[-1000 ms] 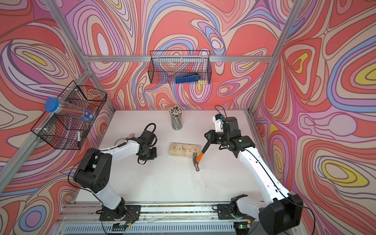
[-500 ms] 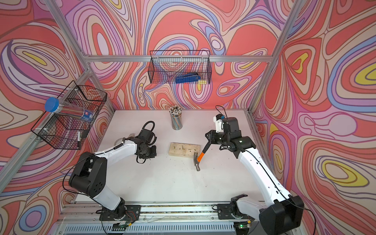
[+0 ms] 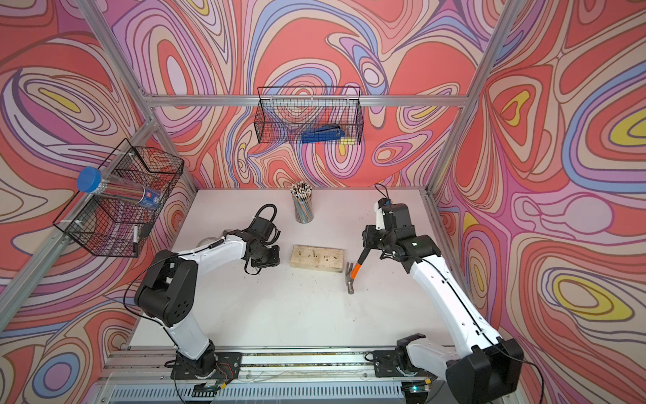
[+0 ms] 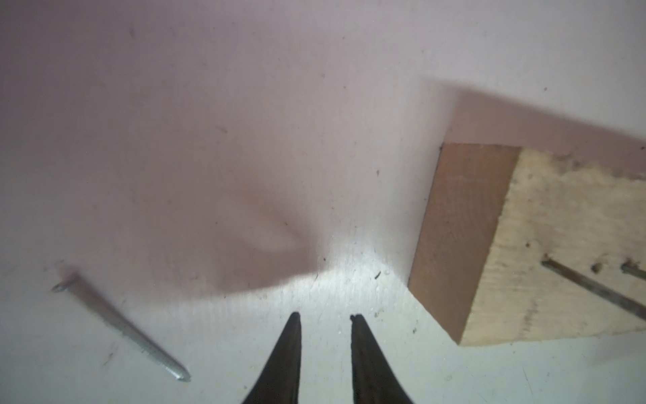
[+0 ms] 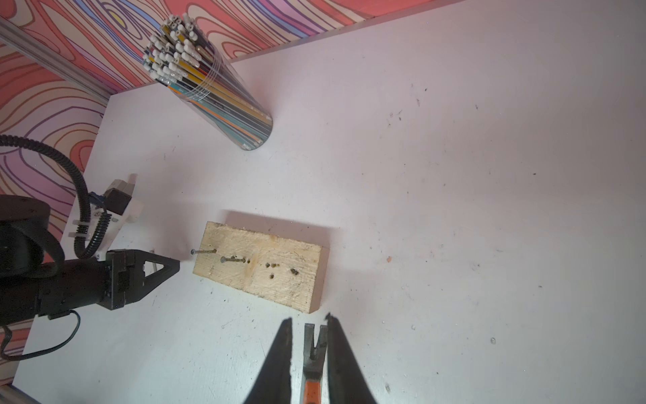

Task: Use a claw hammer to pull out a nail
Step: Move the mounting plate to the center of the board.

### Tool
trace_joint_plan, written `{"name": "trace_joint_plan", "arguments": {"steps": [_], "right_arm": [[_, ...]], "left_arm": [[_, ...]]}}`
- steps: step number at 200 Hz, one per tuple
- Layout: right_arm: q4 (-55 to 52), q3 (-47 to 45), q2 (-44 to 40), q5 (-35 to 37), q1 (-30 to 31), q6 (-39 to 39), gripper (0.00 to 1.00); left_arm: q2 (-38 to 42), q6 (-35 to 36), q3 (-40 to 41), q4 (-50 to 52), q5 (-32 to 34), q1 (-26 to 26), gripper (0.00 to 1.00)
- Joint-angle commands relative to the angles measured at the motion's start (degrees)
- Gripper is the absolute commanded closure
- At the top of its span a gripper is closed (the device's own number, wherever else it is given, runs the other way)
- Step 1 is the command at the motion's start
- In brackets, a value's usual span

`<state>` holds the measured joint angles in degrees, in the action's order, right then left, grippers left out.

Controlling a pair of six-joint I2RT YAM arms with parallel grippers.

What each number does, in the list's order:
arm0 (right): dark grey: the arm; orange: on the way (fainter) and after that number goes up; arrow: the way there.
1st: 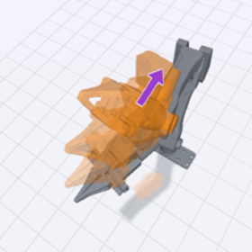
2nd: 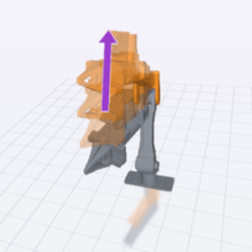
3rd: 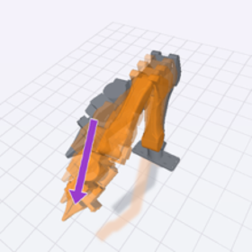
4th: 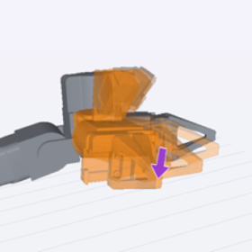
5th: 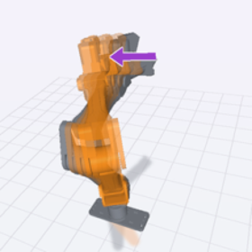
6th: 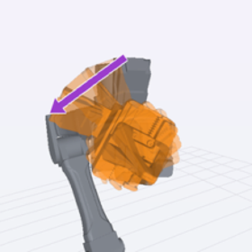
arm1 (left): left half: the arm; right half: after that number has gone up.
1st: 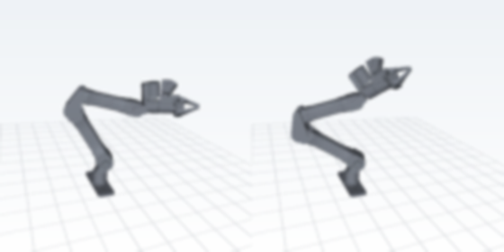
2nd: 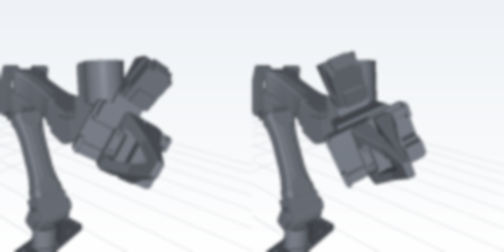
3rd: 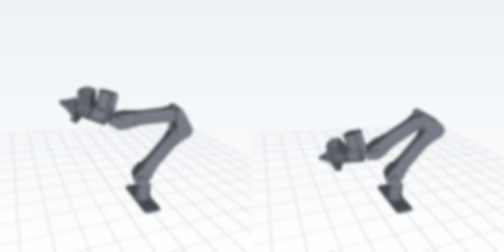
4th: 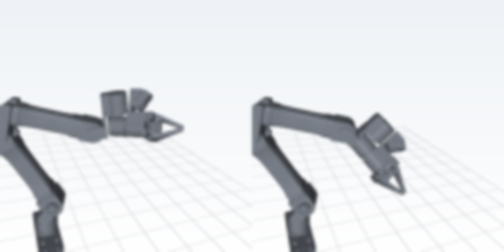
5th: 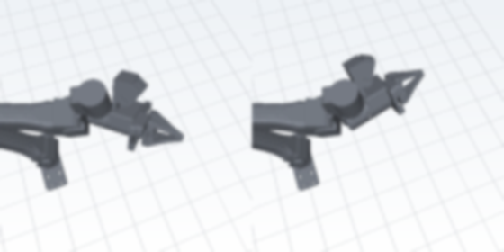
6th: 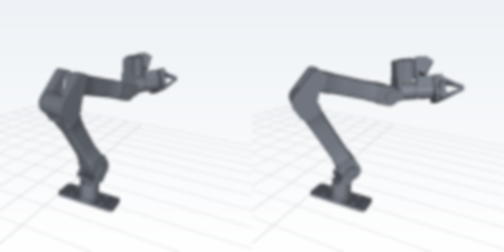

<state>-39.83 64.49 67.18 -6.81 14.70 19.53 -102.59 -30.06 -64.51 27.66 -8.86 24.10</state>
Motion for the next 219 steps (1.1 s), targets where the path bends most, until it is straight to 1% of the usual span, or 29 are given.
{"name": "trace_joint_plan", "arguments": {"steps": [1,29,85,110,167,195,219], "right_arm": [[2.54,-0.39,-1.35,-0.08,-0.10,1.12,1.00],[3.31,-0.93,-1.00,-0.83,-0.11,1.54,1.00],[4.99,-1.60,0.03,-1.68,-0.11,1.96,1.00],[5.29,-1.65,0.36,-1.89,-0.11,2.15,1.00],[5.73,-1.39,1.24,-2.53,-0.11,2.38,1.00],[5.69,-1.04,1.30,-3.25,-0.11,2.20,1.00],[6.23,-0.21,1.33,-5.62,-0.11,2.34,1.00]], "left_arm": [[-2.67,-0.34,-2.31,-1.36,0.34,0.62,0.73],[-4.78,0.07,-3.56,-1.93,-1.42,1.19,0.74],[-5.38,1.24,-3.00,-5.01,-4.54,5.40,0.74],[-4.99,0.50,-2.04,-6.79,-5.70,7.06,0.74],[-5.61,-3.69,-1.23,-11.87,-7.74,9.51,0.74],[-4.53,-4.38,-0.35,-12.19,-5.77,9.74,0.74],[-0.11,-3.26,2.10,-12.13,-1.68,9.70,0.70]]}}
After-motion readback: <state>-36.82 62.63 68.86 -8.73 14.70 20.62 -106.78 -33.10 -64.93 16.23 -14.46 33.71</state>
